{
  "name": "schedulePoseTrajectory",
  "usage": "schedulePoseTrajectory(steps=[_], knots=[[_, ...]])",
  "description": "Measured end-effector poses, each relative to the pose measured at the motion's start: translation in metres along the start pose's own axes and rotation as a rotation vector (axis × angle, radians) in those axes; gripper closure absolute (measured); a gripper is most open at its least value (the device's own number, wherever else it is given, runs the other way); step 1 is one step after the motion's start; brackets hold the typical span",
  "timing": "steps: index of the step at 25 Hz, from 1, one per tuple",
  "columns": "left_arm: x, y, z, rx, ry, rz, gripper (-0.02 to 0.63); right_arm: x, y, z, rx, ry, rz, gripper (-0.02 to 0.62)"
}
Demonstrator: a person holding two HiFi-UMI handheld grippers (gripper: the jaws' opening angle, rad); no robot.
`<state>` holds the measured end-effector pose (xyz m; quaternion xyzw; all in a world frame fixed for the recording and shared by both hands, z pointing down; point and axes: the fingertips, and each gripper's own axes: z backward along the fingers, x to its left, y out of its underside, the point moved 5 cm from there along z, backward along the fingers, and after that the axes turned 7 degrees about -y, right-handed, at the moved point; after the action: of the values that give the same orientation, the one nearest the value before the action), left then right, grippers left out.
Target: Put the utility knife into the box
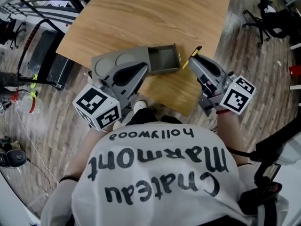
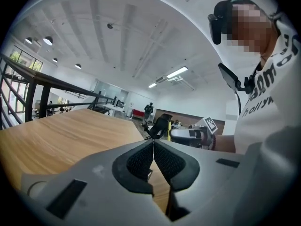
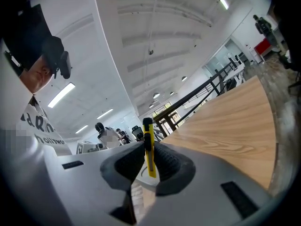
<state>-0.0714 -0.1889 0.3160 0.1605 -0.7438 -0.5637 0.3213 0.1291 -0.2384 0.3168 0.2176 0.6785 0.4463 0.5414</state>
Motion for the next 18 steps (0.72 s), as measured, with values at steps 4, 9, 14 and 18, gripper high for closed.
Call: schedulePoseTrajectory(steps=[4, 9, 14, 18], knots=[[0.026, -0.005, -0.001, 0.023, 0.017, 0.02, 0.597, -0.007, 0.01, -0.014, 0.016, 0.03, -0.021, 0.532], [0.054, -0.013, -0.002, 0.044, 0.042, 0.016, 0.597, -0.018, 0.018, -0.025, -0.011, 0.087, -0.06, 0.532], [0.082, -0.014, 0.004, 0.075, 0.072, 0.007, 0.597, -0.028, 0.021, -0.048, -0.047, 0.124, -0.073, 0.532], [0.103, -0.009, 0.008, 0.09, 0.093, 0.018, 0.597, -0.032, 0.021, -0.068, -0.068, 0.145, -0.068, 0.532]])
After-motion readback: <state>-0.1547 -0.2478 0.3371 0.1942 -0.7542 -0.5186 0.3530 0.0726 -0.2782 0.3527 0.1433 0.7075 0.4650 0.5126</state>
